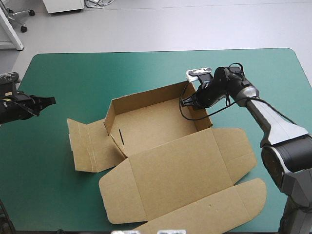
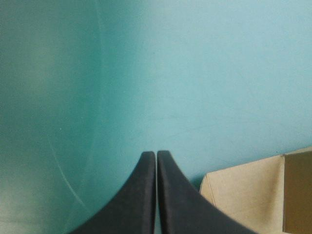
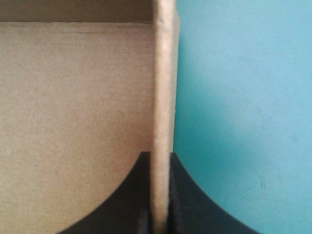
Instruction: Fold the box
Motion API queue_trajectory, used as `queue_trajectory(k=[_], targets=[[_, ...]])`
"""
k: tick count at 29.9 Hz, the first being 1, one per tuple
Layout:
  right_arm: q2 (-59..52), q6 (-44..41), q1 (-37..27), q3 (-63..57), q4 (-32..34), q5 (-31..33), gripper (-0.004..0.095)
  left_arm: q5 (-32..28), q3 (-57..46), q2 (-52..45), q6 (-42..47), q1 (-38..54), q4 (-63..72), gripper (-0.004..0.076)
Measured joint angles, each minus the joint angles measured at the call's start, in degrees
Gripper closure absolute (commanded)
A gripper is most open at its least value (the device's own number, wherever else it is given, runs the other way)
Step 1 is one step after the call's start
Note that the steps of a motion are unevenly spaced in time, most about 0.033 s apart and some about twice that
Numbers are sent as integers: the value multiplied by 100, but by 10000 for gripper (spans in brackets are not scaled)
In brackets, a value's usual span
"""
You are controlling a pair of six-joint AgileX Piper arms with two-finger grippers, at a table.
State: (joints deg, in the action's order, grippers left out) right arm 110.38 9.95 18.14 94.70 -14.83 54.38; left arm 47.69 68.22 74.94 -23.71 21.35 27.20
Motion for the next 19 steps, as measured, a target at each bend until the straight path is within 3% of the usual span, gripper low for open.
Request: queue_trajectory(k=[5,13,19], targets=[[-16,363,11,88,-106,-363,834,0,0,0,-18,0,0,724],[-16,451,11,566,-174,-85,354,0,0,0,-18,0,15,724],[-16,433,11,890,-192,481,328,0,0,0,-100,0,136,724]])
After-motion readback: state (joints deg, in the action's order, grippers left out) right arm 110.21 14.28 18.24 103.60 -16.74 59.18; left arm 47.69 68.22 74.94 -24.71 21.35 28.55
